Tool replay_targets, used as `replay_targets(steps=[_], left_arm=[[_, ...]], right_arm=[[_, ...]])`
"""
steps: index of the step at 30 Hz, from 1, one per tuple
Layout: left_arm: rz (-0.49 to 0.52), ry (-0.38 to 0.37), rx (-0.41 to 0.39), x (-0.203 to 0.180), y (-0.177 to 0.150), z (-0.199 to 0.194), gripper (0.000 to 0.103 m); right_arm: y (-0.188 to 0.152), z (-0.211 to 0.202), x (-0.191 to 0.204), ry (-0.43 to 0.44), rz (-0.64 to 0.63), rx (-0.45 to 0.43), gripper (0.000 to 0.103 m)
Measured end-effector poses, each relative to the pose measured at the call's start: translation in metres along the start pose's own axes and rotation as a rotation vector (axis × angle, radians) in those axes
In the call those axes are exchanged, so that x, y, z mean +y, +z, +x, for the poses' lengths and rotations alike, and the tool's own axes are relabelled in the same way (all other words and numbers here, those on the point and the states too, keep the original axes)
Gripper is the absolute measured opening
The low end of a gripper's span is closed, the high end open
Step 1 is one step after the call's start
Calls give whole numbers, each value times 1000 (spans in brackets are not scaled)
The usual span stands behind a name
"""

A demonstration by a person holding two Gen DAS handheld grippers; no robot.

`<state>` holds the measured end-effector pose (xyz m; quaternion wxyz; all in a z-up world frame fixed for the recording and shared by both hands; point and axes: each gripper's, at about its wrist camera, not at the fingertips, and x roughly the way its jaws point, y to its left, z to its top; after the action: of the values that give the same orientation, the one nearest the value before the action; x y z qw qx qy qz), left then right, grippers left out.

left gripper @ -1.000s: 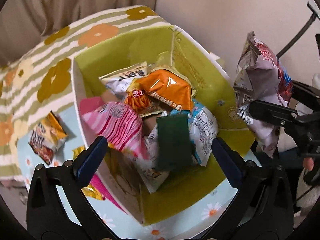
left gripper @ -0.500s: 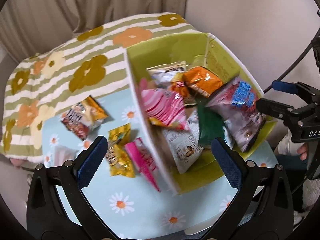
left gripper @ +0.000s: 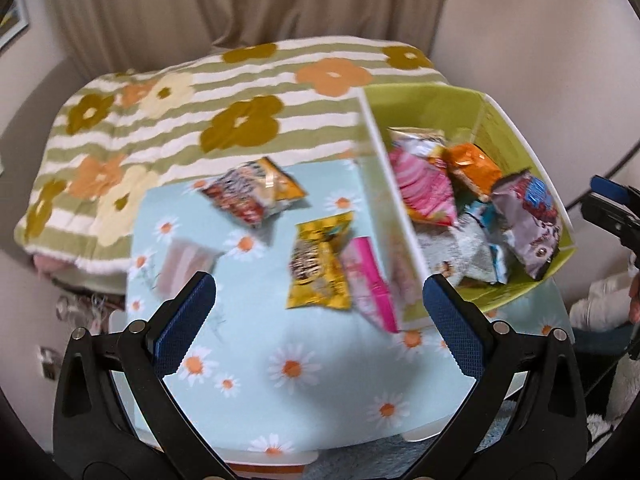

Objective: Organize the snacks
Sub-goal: 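Move both tools back over the remaining snacks on the table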

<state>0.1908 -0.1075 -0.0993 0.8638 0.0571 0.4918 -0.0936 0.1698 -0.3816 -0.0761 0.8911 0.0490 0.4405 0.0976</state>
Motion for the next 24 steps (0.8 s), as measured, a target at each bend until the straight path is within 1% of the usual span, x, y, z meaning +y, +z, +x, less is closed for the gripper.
replay_targets(steps=[7,10,12,16,19,22,24], left_arm=[[-103,51,-25,41,-21,-24,103],[-128,83,-36,57,-26,-30,103],[-134,89,-49,67,-26,-32,103],[-113,95,-66,84,-15,-32,103],[-74,85,-78,98,4,-26,103],[-23,59,-78,114,27,-11,103],[12,23,-55,124,45,2,103]], right_arm=[[5,-2,28,69,-42,-39,103],[7,1,51,78,-99,-52,103],[8,5,68,83,-133,-56,103],[10,14,97,94,-162,-60,103],[11,27,122,80,-183,-56,103],[14,44,145,44,-196,-42,103],[18,55,157,29,-175,-26,103]])
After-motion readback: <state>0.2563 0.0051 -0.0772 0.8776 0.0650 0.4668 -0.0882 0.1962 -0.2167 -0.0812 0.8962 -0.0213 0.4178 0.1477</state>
